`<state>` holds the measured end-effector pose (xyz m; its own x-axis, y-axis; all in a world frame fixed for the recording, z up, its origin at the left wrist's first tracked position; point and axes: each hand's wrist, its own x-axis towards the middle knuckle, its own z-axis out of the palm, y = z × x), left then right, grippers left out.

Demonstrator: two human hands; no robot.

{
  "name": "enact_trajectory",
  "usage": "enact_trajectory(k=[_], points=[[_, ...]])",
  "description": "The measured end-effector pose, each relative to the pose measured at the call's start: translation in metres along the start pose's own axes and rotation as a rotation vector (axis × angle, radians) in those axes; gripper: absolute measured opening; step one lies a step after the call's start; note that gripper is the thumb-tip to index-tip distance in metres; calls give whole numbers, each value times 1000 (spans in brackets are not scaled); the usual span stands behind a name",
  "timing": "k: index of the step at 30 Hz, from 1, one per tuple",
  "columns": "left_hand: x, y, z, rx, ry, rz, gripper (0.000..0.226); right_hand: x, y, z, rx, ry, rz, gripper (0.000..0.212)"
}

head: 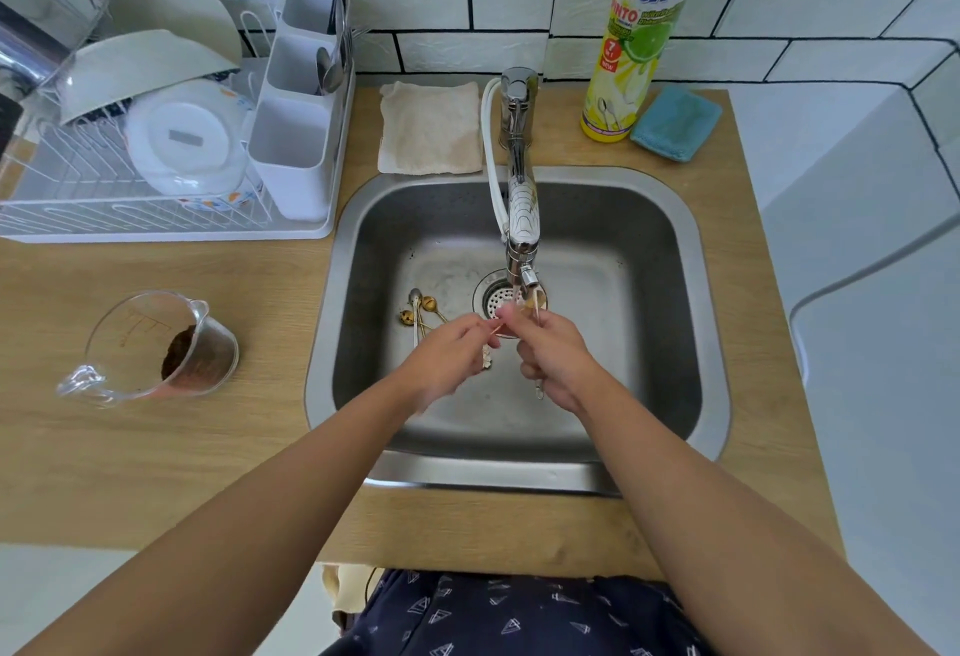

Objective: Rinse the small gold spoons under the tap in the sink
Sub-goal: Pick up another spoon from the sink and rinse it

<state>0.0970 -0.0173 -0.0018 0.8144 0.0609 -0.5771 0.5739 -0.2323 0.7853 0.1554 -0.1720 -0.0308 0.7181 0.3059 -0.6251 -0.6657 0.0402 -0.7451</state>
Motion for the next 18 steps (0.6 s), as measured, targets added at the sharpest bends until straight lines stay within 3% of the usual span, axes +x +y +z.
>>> enact_trajectory(k=[7,12,14,16,18], points=[[24,25,13,-279,-51,17,15,4,-15,-17,164,251,-116,20],[38,39,27,-221,213,-10,47,0,-14,-14,183,227,-101,18],[39,39,26,-278,105,-11,34,0,-16,-16,198,247,-118,19],[35,36,19,-426,-109,-41,13,1,-19,-21,216,257,-141,20],[32,29,13,-649,-240,-73,19,1,-22,-25,251,233,-149,19]])
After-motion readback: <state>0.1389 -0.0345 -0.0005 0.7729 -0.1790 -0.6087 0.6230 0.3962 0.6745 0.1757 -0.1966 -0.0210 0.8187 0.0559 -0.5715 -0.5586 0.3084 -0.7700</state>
